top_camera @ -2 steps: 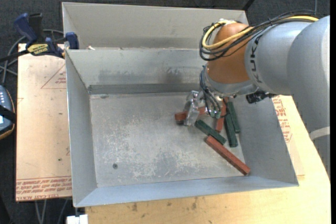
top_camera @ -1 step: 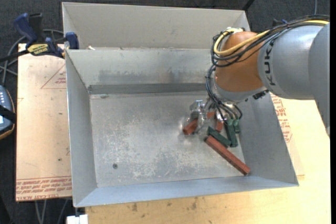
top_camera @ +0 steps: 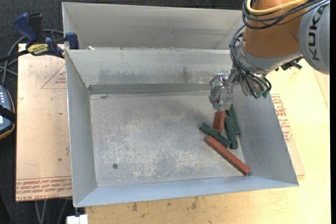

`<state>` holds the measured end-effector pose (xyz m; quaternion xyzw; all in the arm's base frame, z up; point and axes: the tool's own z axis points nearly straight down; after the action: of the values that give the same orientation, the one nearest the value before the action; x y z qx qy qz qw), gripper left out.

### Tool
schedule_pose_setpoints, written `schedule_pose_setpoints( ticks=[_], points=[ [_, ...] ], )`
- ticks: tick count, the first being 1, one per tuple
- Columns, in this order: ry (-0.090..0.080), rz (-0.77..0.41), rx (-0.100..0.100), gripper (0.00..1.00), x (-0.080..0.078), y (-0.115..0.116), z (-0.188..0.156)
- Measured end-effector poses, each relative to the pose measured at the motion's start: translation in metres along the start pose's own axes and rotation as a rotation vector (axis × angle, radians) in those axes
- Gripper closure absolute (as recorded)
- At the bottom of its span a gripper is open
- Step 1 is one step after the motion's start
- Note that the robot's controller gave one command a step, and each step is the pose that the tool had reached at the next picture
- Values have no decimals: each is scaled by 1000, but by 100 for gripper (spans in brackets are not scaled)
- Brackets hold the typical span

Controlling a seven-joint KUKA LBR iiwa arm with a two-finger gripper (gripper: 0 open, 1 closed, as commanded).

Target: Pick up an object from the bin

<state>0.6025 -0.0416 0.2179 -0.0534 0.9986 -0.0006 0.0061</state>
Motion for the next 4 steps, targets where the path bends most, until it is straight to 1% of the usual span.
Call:
schedule_pose_setpoints(
  ticks=[1,2,3,4],
  points=[
    [8,0,-3,0,2,0,5],
    [13,-65,-4,0,-47,-9,103],
    [11,131,-3,0,-39,-2,147],
    [8,132,-2,100,-39,-2,146]
  ],
)
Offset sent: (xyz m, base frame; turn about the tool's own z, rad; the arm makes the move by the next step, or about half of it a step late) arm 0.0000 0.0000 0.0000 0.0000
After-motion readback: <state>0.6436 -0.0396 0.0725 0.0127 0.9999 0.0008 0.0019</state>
